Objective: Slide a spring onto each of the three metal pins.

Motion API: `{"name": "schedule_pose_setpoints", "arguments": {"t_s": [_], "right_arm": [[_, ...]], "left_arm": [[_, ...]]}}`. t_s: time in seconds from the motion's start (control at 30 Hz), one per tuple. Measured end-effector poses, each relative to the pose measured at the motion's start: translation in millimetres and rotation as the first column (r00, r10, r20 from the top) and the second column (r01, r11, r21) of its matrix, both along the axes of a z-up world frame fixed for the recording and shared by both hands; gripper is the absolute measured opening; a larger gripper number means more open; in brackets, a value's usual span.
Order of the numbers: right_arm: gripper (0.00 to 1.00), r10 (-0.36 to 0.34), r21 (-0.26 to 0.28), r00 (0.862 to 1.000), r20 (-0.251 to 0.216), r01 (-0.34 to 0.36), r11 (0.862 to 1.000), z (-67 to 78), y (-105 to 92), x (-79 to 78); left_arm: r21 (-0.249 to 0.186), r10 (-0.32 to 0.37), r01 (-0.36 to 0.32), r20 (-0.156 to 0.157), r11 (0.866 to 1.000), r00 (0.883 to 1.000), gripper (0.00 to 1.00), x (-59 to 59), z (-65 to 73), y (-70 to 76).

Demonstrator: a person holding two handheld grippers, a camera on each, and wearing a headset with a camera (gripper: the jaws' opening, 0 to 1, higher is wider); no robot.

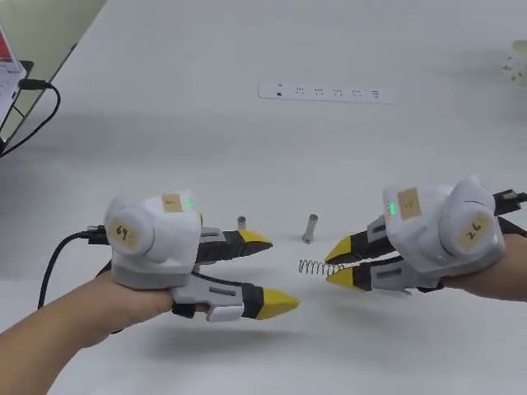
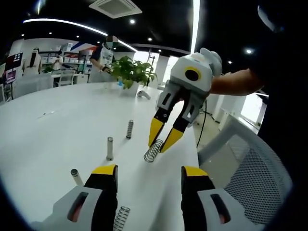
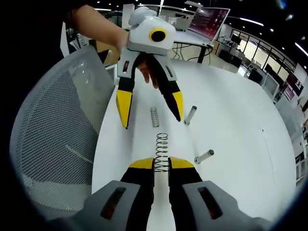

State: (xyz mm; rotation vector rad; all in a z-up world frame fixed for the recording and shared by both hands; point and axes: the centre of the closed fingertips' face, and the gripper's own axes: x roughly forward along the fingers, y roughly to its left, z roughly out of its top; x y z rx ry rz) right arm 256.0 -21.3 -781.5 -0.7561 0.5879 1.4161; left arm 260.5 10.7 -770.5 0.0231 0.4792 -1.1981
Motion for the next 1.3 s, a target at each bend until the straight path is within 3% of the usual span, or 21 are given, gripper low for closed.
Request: {"name": "schedule_pose_setpoints", "arguments": {"t_s": [0.23,0.43,0.7,1.3], "right_arm": [[0.08,0.023,-0.004,1.0,0.002,-0.023,1.0,2.0,2.4,-5.1],[0.08,0.031,-0.001,1.0,0.003,-0.031,1.0,3.1,3.2,-6.5],[0.08,0.041,0.01,0.999,0.007,-0.041,0.999,8.6,6.1,-8.0],[0.08,0.049,0.037,0.999,0.001,-0.049,0.998,16.3,9.8,-10.1]], "left_arm": [[-0.008,-0.019,0.019,0.015,1.0,1.0,0.49,-2.4,1.6,-10.5],[-0.02,-0.039,0.04,0.043,0.999,0.998,0.36,-2.0,5.6,-14.8],[-0.042,-0.048,0.05,0.039,0.998,0.998,0.22,-3.1,7.9,-20.4],[-0.07,-0.047,0.05,0.039,0.996,0.998,0.11,-2.1,11.9,-26.8]]}}
